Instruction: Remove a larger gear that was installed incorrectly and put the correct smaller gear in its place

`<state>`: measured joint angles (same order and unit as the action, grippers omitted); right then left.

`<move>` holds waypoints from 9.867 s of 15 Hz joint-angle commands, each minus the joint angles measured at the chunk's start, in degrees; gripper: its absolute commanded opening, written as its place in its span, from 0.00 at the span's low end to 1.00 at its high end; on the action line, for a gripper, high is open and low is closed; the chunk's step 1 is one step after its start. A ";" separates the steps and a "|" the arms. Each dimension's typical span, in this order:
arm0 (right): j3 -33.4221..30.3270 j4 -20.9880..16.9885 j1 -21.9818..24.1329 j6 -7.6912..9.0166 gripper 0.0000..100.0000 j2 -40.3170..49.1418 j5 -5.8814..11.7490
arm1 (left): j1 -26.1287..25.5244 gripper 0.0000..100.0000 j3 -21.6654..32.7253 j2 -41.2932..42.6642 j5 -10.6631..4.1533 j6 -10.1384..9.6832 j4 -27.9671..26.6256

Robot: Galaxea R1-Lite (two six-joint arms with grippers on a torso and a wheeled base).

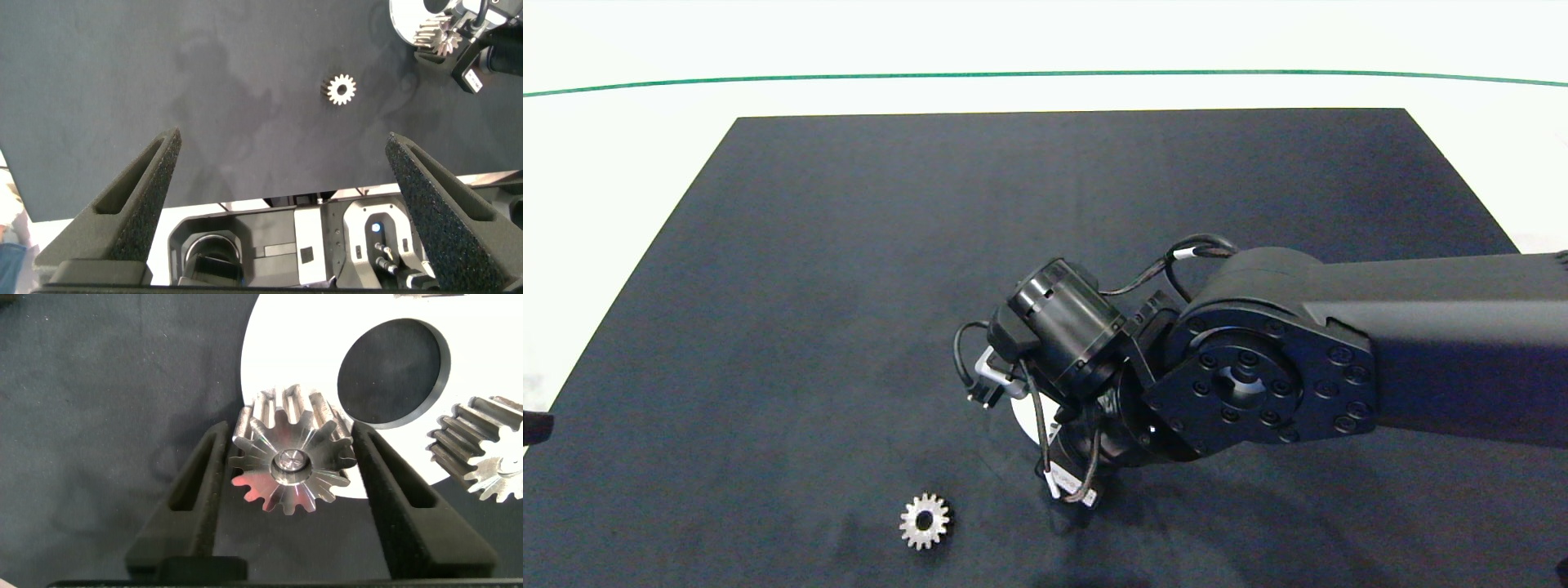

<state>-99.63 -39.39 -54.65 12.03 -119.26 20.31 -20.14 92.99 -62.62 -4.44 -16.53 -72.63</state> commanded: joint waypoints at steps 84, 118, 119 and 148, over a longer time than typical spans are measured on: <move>17.02 -13.08 33.38 -18.80 1.00 35.59 -16.00 | -13.61 1.00 -16.61 -11.38 -7.34 -17.48 14.89; 16.66 -18.27 38.57 -10.19 1.00 40.51 -18.82 | -28.20 1.00 -37.27 -28.08 -17.36 -20.65 41.25; 16.66 -18.27 38.57 -10.19 1.00 40.51 -18.90 | -28.29 1.00 -37.27 -27.99 -17.36 -20.65 41.17; 16.84 -18.09 38.57 -10.19 1.00 40.60 -19.34 | -28.03 0.62 -38.59 -30.98 -17.18 -22.76 46.79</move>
<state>-82.80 -57.14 -16.07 1.82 -78.69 0.94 -48.15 54.36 -93.64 -21.47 -39.05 -25.71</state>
